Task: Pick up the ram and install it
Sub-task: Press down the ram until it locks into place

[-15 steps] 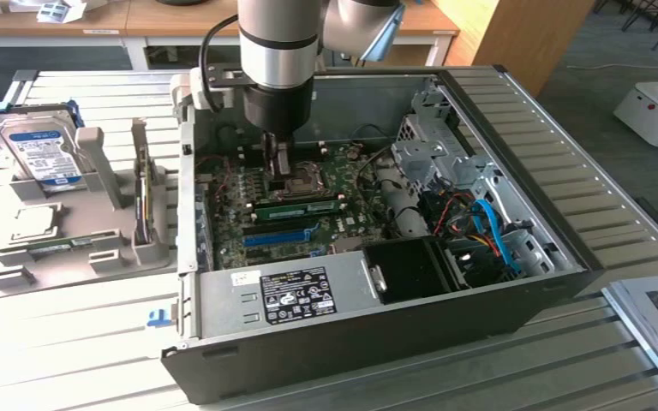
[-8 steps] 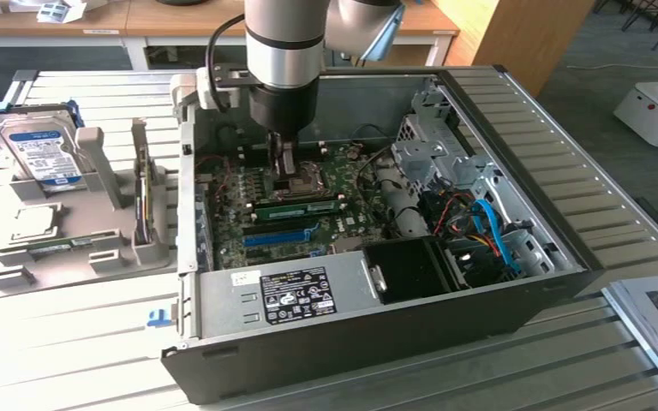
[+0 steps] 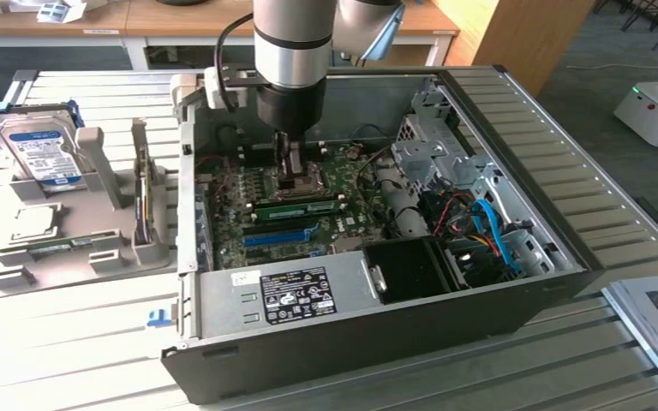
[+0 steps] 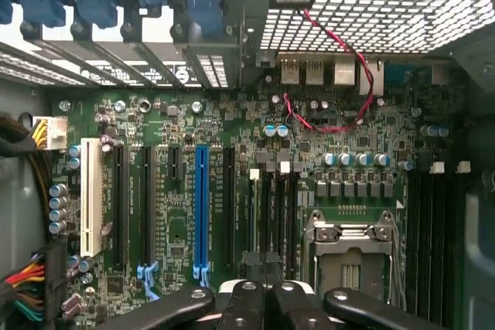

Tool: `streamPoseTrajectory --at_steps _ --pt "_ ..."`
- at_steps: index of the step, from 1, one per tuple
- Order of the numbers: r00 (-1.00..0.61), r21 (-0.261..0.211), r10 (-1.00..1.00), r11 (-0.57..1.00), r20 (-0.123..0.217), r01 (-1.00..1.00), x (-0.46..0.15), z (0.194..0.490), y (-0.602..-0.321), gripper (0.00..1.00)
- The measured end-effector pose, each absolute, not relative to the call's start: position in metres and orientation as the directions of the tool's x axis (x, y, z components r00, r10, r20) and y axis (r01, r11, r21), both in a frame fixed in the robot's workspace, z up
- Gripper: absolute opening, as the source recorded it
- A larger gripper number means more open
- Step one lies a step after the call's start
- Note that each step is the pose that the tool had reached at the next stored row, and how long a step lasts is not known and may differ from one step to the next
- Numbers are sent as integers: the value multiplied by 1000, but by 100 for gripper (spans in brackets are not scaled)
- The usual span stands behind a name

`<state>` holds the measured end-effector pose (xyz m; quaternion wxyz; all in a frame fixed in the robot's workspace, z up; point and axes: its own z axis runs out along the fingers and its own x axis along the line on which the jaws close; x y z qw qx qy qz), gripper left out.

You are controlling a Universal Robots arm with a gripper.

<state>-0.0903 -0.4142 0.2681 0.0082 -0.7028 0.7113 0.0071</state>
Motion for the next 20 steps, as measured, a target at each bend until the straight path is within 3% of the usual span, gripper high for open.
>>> streamPoseTrajectory --at_steps 20 --pt "-12 -1 -1000 12 -22 -1000 -74 268 -414 10"
